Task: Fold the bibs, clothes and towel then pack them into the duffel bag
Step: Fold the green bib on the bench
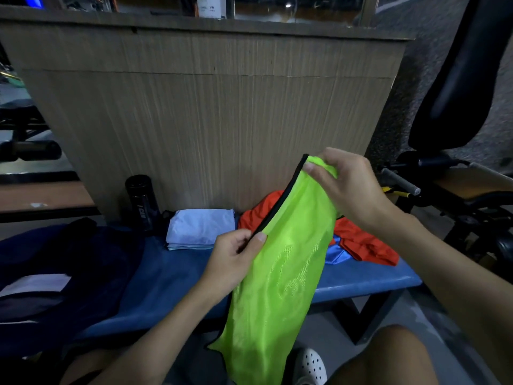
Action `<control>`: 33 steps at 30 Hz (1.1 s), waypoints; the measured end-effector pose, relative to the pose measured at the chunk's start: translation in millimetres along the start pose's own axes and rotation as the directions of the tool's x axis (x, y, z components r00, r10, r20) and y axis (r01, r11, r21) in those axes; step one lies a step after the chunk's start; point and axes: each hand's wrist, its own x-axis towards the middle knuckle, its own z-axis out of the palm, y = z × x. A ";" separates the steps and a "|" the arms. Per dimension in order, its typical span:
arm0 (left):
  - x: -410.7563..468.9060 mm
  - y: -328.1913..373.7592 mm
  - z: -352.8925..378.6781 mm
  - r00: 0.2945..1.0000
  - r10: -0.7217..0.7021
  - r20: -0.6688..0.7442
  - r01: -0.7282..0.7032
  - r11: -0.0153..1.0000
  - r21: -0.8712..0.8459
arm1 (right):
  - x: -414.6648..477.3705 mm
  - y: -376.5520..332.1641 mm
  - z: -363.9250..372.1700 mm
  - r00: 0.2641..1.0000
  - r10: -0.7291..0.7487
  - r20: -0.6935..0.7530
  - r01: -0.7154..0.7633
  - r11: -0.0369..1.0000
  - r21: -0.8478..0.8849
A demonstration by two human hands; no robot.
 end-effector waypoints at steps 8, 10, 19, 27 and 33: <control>7.2 -24.4 -40.2 1.000 0.001 -0.013 0.002 0.978 0.209 | -4.7 33.8 0.1 0.977 0.176 -0.121 -0.177 0.984 0.006; 18.8 -26.8 -53.0 0.998 0.020 -0.058 0.002 0.939 0.344 | -8.7 39.0 3.6 0.969 0.199 -0.148 -0.199 0.980 0.017; 108.9 64.4 -73.8 0.987 0.090 0.134 -0.162 0.554 0.817 | -10.3 84.5 15.9 0.840 0.512 -0.178 -0.400 0.807 0.435; 189.3 -5.2 13.3 0.949 -0.036 0.314 -0.242 0.556 0.795 | -16.4 172.9 0.3 0.735 0.655 -0.174 -0.525 0.713 0.465; 232.3 -119.0 107.2 0.956 -0.095 0.276 -0.211 0.428 0.879 | -21.7 282.6 3.1 0.713 0.677 -0.183 -0.631 0.733 0.252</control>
